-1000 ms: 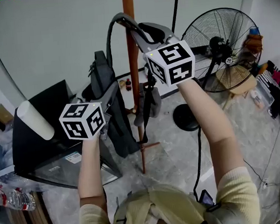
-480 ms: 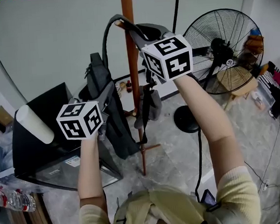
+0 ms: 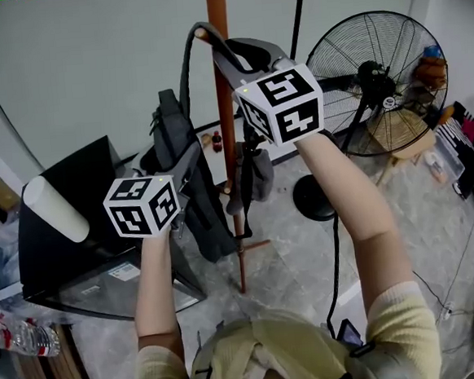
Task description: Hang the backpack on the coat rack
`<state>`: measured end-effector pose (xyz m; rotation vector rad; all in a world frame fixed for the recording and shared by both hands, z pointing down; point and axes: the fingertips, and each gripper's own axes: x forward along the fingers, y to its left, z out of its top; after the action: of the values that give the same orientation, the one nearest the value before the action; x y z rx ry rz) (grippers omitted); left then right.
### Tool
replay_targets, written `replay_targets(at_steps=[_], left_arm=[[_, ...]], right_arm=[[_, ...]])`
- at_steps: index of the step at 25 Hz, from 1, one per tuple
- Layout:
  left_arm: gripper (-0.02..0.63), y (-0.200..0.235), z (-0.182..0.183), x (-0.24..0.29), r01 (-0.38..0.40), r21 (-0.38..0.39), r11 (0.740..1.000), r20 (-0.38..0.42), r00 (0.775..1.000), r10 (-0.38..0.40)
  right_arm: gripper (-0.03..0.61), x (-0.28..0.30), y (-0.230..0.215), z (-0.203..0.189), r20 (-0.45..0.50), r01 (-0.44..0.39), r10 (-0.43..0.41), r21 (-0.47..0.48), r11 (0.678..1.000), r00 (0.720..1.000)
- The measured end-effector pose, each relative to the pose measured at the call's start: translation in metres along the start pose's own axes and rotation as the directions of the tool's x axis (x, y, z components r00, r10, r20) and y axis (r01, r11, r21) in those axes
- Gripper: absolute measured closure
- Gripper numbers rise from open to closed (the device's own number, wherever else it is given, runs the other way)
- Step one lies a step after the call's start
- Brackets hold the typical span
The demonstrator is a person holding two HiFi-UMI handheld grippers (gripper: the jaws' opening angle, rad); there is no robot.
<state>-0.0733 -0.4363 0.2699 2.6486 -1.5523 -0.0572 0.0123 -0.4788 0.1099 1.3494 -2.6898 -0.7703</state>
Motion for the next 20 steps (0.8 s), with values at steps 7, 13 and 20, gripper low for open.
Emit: replay_targets(at_steps=[7,13,20], left_arm=[[0.298,-0.001,-0.006,0.0,0.014,0.002,1.0,0.0,1.0,-0.014],[0.284,-0.005,-0.017,-0.005,0.013,-0.01,1.0,0.012,1.0,-0.013],[0.258,-0.013,-0.023,-0.008,0.016,0.014,1.0,-0.007,1.0,-0.016]], right_arm=[[0.442,-0.001,0.006,0.003,0.034,0.009,-0.009,0.02,1.0,0.999],[0.405,-0.007,0.01,0.004,0.046,0.021,-0.022,0.011,1.0,0.999],[0.37,-0.013,0.013,0.004,0.049,0.049,-0.047,-0.045,0.998,0.998]])
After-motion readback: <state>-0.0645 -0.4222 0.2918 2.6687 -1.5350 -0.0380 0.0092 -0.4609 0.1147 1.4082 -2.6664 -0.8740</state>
